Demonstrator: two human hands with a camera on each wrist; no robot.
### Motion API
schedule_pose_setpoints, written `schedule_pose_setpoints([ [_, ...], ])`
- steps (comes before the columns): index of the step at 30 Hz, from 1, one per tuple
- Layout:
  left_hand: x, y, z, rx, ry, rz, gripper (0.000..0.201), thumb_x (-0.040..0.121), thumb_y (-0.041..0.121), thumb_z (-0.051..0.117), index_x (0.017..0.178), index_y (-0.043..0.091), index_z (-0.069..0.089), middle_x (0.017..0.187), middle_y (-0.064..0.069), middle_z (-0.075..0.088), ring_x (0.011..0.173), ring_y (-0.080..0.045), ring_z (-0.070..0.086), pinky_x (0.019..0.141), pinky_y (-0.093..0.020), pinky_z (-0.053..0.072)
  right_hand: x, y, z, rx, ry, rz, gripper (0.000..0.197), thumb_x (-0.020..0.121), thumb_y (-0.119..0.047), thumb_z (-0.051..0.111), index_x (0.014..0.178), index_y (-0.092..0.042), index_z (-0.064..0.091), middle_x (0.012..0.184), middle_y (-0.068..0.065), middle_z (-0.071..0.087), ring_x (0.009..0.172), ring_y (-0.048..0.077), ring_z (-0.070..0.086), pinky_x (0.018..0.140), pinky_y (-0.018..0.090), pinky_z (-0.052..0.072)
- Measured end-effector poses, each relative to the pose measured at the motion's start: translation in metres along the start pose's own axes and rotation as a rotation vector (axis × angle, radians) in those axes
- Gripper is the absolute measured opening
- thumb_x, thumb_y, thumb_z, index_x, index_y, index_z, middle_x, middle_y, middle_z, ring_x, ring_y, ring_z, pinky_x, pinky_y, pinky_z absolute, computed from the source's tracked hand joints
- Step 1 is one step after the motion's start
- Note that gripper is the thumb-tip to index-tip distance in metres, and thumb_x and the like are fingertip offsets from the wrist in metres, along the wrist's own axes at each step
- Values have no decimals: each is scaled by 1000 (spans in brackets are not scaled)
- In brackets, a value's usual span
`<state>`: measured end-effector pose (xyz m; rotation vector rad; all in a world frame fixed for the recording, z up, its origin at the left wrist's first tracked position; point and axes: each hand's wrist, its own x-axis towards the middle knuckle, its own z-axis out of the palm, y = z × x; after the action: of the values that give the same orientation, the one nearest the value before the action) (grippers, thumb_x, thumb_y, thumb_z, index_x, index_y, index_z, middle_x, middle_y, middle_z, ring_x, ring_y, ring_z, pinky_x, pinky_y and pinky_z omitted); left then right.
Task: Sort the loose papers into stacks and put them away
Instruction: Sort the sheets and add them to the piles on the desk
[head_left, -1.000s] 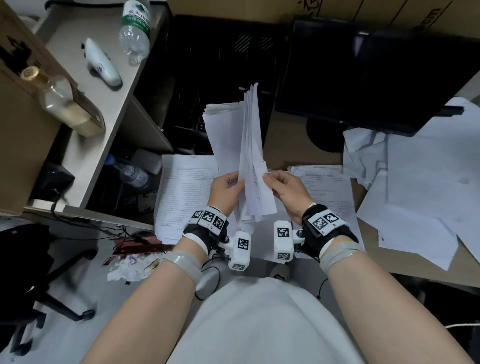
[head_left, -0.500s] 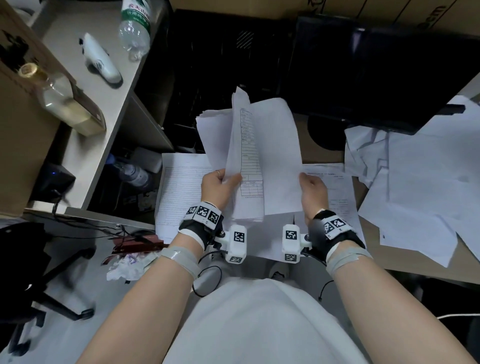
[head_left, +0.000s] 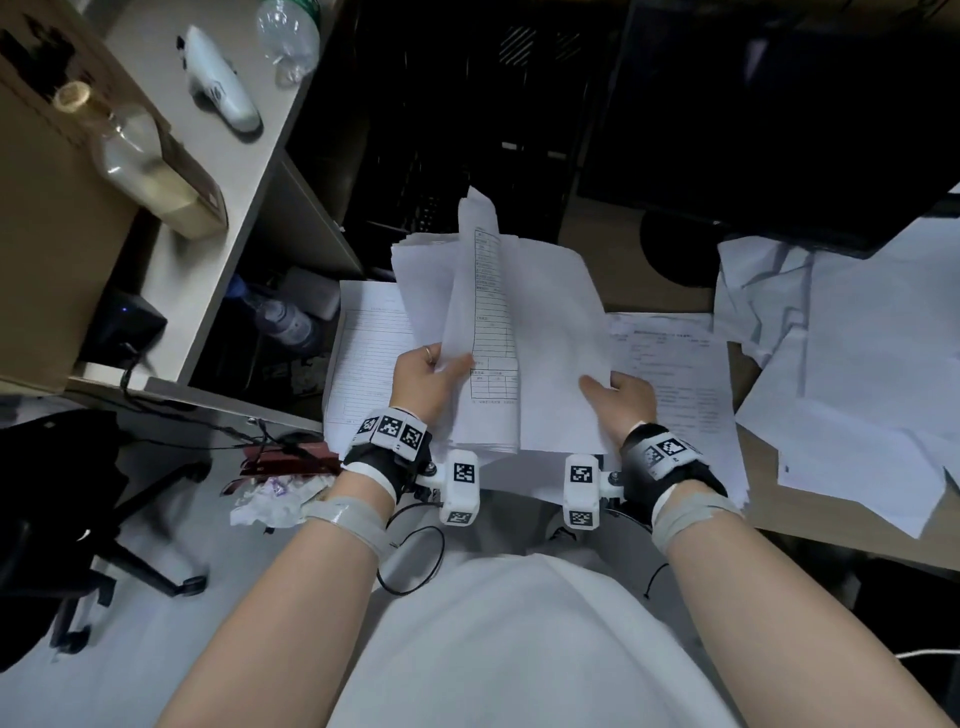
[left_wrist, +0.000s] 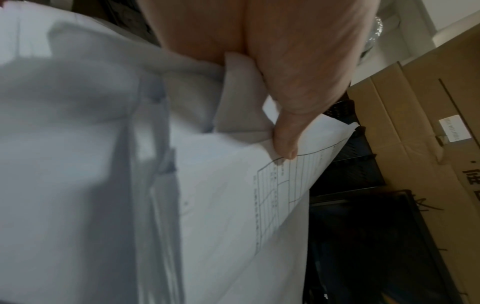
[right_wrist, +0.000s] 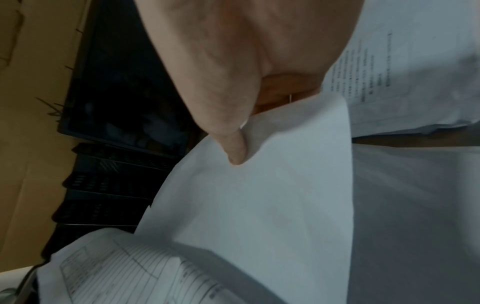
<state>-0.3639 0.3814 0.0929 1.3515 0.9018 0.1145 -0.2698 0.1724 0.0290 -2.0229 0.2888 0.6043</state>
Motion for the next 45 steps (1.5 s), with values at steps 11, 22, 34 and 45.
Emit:
schedule_pose_setpoints([
  [11,9,-38,-34,51,128,-61,6,92,3,65,91,-3,68,69,3,69,59,-5,64,59,-18,51,-2,84,41,-218,-15,393,44,83,-36,64,112,-2,66,111,15,68,101,35,64,85,36,49],
  [22,22,-38,-26,234,1,-46,48,95,34,60,57,26,33,55,4,29,49,-13,23,47,-25,18,-14,23,41,-180,109,32,71,84,-30,71,147,-20,40,147,5,45,133,27,40,106,41,37],
  [34,0,-30,9,171,-11,71,35,100,32,57,76,6,62,61,6,51,58,-8,44,57,-23,40,-37,-26,33,109,-530,-178,94,65,-51,87,143,-21,42,144,-5,49,131,9,48,113,26,35],
  [45,-26,-44,37,206,15,-22,33,67,33,83,89,10,75,86,-8,77,84,-31,74,79,-52,60,-47,-19,-6,-48,-406,-203,39,86,-28,64,121,-17,51,116,0,65,103,15,64,89,32,52],
])
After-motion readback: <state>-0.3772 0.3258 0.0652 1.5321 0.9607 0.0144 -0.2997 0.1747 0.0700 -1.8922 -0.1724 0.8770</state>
